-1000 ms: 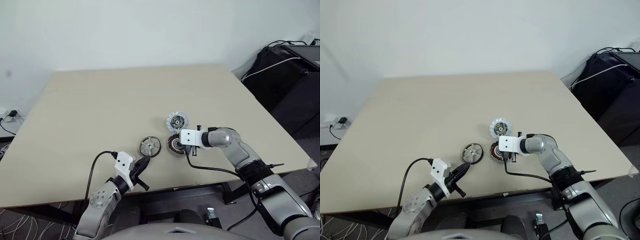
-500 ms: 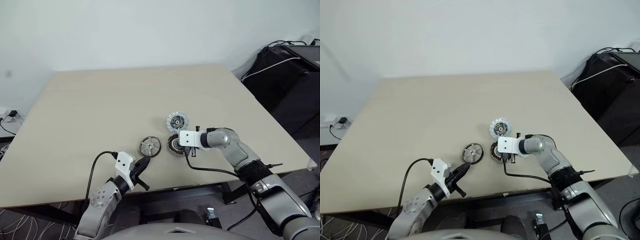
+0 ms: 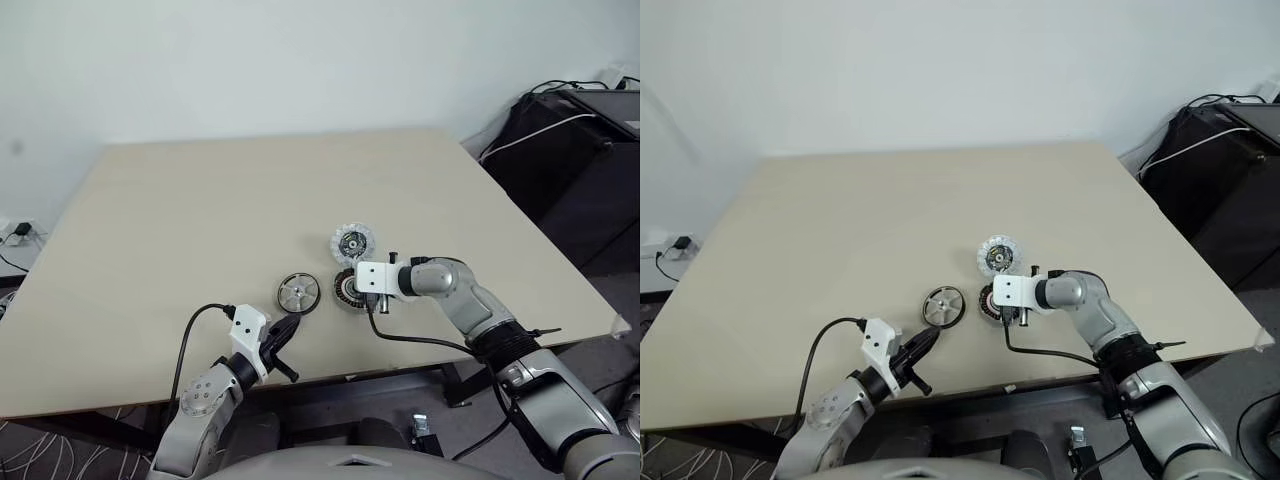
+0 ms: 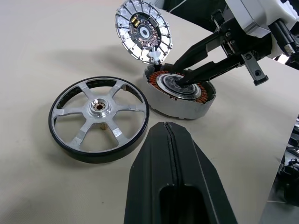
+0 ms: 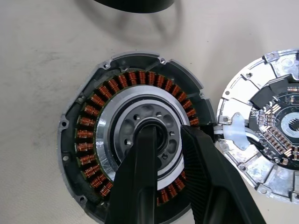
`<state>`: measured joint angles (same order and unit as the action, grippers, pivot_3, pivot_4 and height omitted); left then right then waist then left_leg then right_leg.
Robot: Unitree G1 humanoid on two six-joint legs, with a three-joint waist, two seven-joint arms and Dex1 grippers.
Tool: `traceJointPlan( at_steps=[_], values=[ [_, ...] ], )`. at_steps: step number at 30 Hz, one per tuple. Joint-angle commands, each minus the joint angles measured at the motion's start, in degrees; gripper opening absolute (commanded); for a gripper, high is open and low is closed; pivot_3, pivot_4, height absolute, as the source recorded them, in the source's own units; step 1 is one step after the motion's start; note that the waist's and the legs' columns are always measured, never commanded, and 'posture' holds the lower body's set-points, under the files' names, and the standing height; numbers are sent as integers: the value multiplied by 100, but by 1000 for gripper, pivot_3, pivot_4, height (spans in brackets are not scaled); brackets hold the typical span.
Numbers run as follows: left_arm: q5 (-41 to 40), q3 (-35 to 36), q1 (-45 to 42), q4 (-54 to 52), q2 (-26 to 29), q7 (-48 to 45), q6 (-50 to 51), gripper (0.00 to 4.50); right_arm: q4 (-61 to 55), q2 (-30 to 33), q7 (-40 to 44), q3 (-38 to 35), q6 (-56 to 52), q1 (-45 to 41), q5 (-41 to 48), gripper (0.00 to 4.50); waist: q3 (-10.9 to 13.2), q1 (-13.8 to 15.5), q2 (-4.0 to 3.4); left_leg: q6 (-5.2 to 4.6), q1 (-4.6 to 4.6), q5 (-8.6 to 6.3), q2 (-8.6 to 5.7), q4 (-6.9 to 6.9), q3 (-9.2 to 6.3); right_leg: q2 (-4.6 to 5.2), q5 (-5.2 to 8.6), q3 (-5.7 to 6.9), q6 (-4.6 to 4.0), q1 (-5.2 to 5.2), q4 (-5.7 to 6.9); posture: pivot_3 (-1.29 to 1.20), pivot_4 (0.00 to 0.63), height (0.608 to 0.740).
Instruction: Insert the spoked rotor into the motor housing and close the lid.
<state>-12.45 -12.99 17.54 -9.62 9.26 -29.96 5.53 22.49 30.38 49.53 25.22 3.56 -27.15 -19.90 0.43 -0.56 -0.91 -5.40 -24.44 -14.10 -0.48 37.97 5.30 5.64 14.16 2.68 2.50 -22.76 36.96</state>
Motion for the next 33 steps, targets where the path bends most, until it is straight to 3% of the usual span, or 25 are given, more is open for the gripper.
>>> traceJointPlan(
  at_steps=[1,4,33],
  values=[
    [-56,2,-56,-109,-20,-12,-129,0,21,-38,-79,-67,123,-109,22,731,0,-6,0,0,1,0,0,0,0,0,0,0,0,1,0,0,0,740],
    [-30,-19,-43,-45,-37,-16,-186,0,38,-21,-60,-75,143,-106,39,34,-1,-9,0,0,3,0,1,0,0,-1,0,-1,0,2,1,0,0,740],
    [-90,3,-66,-290,-5,17,6,0,215,156,4,132,920,-168,-221,34,-1,3,1,0,9,0,1,0,0,-1,-1,-1,-1,8,-1,0,0,740]
  ],
)
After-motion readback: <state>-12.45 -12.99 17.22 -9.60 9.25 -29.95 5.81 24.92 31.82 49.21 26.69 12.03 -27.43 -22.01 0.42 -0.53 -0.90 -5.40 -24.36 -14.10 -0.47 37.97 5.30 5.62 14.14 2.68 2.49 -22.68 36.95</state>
